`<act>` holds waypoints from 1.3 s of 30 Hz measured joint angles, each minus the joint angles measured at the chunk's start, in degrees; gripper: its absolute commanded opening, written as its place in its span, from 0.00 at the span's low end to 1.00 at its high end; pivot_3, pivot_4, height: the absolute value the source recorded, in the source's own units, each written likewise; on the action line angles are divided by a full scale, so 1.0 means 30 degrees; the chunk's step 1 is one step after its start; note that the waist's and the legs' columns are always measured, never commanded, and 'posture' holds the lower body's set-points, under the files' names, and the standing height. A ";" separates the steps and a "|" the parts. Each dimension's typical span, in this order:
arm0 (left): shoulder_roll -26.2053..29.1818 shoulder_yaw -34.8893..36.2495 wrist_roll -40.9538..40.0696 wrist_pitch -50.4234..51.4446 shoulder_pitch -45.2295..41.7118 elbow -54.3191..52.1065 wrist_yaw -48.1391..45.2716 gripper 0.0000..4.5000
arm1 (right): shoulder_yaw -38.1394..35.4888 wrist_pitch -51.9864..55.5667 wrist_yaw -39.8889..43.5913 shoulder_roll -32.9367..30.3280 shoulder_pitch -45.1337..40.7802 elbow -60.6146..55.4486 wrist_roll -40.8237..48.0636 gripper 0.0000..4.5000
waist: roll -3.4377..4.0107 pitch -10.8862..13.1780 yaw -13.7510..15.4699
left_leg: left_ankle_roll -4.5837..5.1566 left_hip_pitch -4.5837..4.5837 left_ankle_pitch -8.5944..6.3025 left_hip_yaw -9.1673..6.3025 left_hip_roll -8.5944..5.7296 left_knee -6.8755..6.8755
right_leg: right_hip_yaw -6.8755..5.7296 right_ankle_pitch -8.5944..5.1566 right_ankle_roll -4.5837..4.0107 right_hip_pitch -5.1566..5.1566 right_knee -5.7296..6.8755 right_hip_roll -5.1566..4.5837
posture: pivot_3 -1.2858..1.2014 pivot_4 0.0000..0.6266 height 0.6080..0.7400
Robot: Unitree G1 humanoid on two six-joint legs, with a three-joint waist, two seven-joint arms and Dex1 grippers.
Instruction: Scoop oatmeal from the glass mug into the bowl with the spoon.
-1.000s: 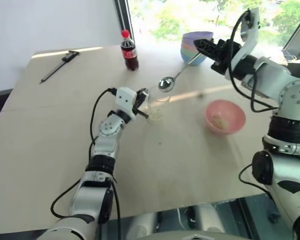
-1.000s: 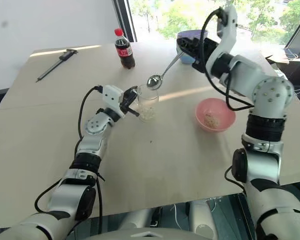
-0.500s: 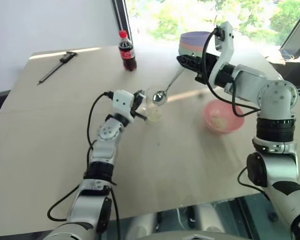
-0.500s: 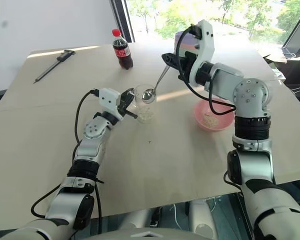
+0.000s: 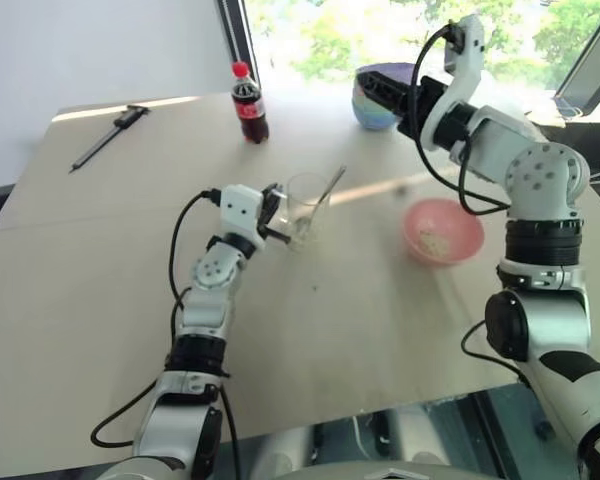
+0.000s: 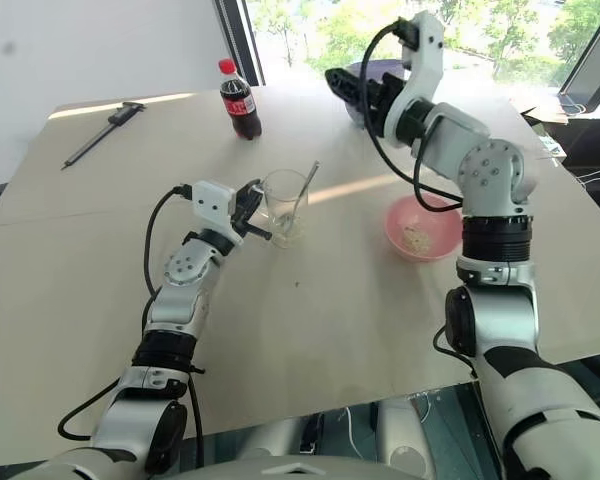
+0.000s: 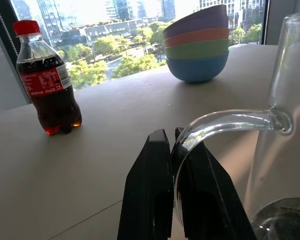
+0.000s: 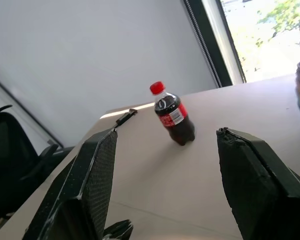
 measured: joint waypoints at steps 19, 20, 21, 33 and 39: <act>0.0097 -0.0099 0.0025 0.0812 0.1085 -0.0719 -0.0010 0.40 | -0.0424 -0.0193 0.0328 0.0430 -0.0034 0.0259 -0.0937 0.72 | 0.0028 -0.0010 -0.0041 | -0.0001 -0.0021 0.0000 0.0008 0.0003 -0.0019 | 0.0018 0.0000 -0.0001 -0.0042 -0.0002 -0.0003 | 0.52 0.24 1.00; 0.0174 -0.0095 0.0020 0.0967 0.1246 -0.0985 -0.0014 0.40 | -0.0486 -0.0193 0.0343 0.0434 -0.0037 0.0257 -0.0954 0.72 | 0.0028 -0.0010 -0.0044 | -0.0002 -0.0030 0.0000 0.0010 0.0004 -0.0020 | 0.0020 0.0000 -0.0001 -0.0056 -0.0002 -0.0003 | 0.52 0.24 1.00; 0.0243 -0.0092 0.0014 0.1151 0.1458 -0.1328 -0.0028 0.40 | -0.0537 -0.0192 0.0357 0.0432 -0.0036 0.0257 -0.0971 0.72 | 0.0028 -0.0010 -0.0047 | -0.0001 -0.0035 0.0000 0.0013 0.0003 -0.0023 | 0.0024 0.0000 -0.0001 -0.0064 -0.0001 -0.0004 | 0.52 0.24 1.00; 0.2009 0.0768 -0.2456 0.6129 0.5426 -0.9563 -0.1599 0.40 | 0.0228 -0.2251 0.4460 -0.2137 0.3738 -0.2088 -0.2659 0.72 | 0.0031 -0.0008 0.0004 | -0.0001 -0.0068 -0.0001 0.0012 0.0006 -0.0034 | 0.0021 -0.0001 -0.0001 -0.0090 -0.0020 -0.0014 | 0.52 0.24 1.00; 0.2785 0.2325 -0.3934 0.8768 0.9026 -1.3399 -0.1491 0.40 | 0.0139 -0.2379 0.6602 -0.3203 0.8897 -0.6544 -0.1940 0.72 | 0.0044 0.0005 -0.0037 | -0.0003 -0.0044 -0.0004 0.0035 0.0053 -0.0046 | 0.0058 -0.0003 -0.0005 -0.0087 -0.0008 0.0034 | 0.52 0.24 1.00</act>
